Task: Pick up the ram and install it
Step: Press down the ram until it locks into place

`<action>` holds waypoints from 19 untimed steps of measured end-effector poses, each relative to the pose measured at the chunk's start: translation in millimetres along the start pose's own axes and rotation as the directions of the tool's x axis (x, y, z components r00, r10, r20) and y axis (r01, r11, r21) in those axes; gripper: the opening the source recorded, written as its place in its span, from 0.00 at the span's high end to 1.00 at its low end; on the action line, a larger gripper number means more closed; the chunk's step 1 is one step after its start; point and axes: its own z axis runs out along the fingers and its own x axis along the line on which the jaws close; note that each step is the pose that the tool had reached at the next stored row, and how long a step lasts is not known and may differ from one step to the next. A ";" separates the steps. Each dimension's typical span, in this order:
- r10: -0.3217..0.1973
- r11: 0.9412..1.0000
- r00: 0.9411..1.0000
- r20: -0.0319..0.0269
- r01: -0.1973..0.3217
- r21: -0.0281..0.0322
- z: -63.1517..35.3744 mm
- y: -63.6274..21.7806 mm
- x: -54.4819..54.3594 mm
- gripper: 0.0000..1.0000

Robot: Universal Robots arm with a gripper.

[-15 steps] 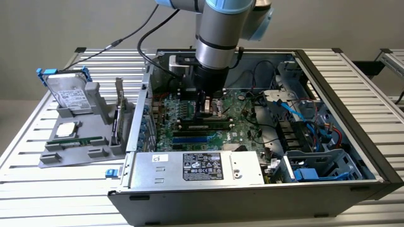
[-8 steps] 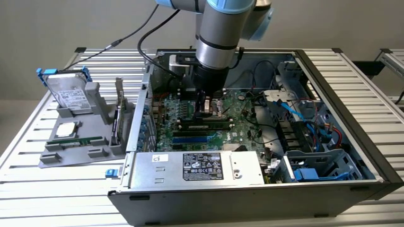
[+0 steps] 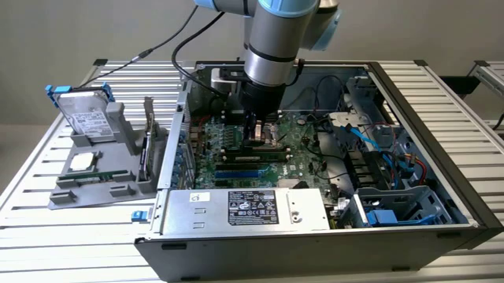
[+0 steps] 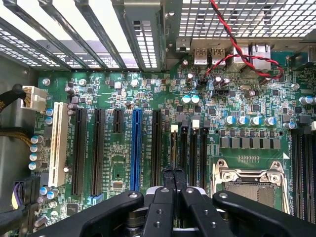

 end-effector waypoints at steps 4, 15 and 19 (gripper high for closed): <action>0.000 1.000 1.000 0.000 0.000 0.000 0.0 0.0 0.0 0.90; -0.002 1.000 1.000 0.001 0.002 0.000 -15.7 -0.6 -2.7 0.90; -0.005 1.000 1.000 0.001 0.005 0.001 -19.9 -3.1 -4.4 0.90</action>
